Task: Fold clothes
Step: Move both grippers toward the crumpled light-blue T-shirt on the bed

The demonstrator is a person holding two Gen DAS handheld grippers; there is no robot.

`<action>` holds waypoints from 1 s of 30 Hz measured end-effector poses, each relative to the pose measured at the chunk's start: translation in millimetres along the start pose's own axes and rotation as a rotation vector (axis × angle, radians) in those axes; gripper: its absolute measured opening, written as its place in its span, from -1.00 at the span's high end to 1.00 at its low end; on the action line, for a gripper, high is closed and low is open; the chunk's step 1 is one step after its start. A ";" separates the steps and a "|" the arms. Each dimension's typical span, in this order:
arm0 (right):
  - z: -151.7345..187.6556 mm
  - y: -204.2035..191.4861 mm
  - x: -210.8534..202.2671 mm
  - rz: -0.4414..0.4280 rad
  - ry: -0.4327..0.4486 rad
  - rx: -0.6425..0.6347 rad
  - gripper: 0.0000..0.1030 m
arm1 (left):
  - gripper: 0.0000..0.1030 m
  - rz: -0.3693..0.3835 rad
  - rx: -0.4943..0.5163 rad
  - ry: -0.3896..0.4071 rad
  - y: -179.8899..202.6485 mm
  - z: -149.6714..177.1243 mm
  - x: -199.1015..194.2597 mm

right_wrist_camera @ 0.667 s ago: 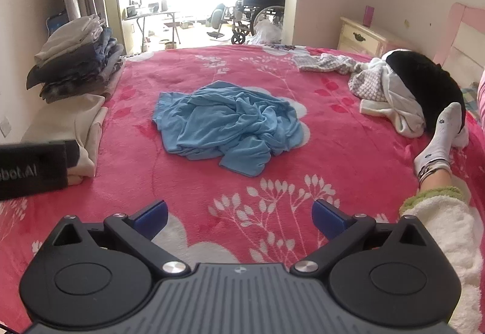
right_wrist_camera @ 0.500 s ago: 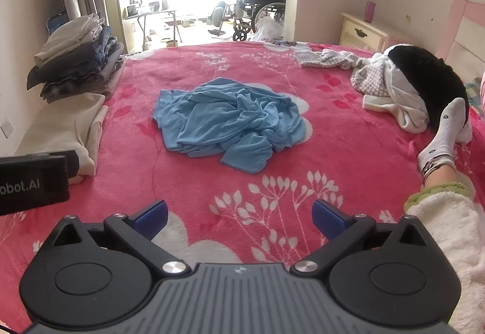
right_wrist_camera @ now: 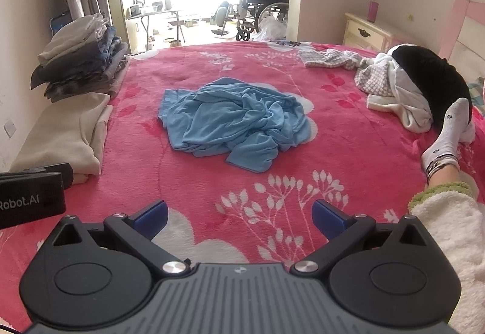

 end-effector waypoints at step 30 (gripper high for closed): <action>1.5 10.9 27.4 -0.023 0.012 -0.013 -1.00 | -1.00 0.081 0.029 -0.023 2.5 1.0 49.5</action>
Point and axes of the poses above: each gripper's, at about its wrist camera, not at the fingertips, and x roughly the way its jaws point, y to its right, z to its underside, the point moved 2 cm from there along x, roughly the way its jaws point, and after that the axes turned 9 degrees about -z, right-handed, at the moved point
